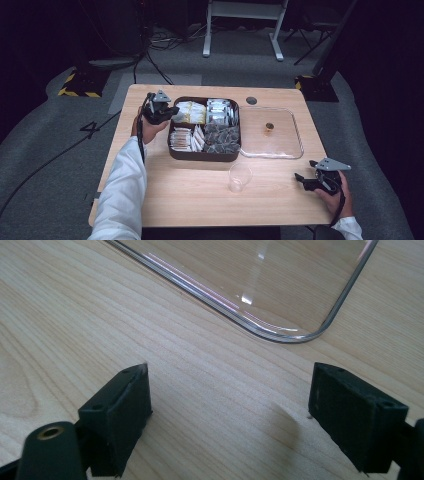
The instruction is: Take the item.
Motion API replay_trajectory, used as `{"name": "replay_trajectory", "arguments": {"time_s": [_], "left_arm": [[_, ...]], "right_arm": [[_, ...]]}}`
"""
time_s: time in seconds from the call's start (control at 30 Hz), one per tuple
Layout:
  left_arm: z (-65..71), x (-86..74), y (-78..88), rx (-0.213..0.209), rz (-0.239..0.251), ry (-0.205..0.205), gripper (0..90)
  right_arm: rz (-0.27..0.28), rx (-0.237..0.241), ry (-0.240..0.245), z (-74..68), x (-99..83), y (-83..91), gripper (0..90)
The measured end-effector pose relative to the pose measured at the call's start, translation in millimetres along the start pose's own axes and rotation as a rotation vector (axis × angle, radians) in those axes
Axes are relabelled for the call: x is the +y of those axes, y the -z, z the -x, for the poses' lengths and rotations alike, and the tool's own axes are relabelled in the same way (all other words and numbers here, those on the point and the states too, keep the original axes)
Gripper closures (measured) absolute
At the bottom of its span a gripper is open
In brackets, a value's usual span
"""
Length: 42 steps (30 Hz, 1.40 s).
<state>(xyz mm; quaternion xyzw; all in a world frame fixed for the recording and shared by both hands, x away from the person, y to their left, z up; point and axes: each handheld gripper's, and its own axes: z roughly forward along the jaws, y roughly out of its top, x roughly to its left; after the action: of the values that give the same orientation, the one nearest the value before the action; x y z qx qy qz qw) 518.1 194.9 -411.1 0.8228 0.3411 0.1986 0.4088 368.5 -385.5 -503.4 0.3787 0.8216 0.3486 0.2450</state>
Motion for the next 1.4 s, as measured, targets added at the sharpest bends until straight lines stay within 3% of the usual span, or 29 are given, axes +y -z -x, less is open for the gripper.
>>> {"name": "replay_trajectory", "arguments": {"time_s": [0.23, 0.8, 1.2, 1.4], "left_arm": [[1.0, 6.1, 8.1, 0.000, 0.032, 0.004, 89.5], [20.3, 18.6, 33.7, -0.023, 0.100, -0.042, 89.6], [39.3, 28.1, 56.5, -0.080, 0.179, -0.074, 89.7], [56.6, 30.0, 65.9, -0.106, 0.199, -0.096, 89.7]], "right_arm": [[0.000, 0.001, -0.002, 0.0, 0.0, -0.1, 17.5], [0.000, 0.001, -0.003, 0.0, 0.0, -0.1, 17.5], [-0.001, 0.005, -0.005, 0.6, 0.1, -0.3, 17.4], [-0.003, 0.005, -0.010, 0.9, 0.2, -0.4, 17.1]]}}
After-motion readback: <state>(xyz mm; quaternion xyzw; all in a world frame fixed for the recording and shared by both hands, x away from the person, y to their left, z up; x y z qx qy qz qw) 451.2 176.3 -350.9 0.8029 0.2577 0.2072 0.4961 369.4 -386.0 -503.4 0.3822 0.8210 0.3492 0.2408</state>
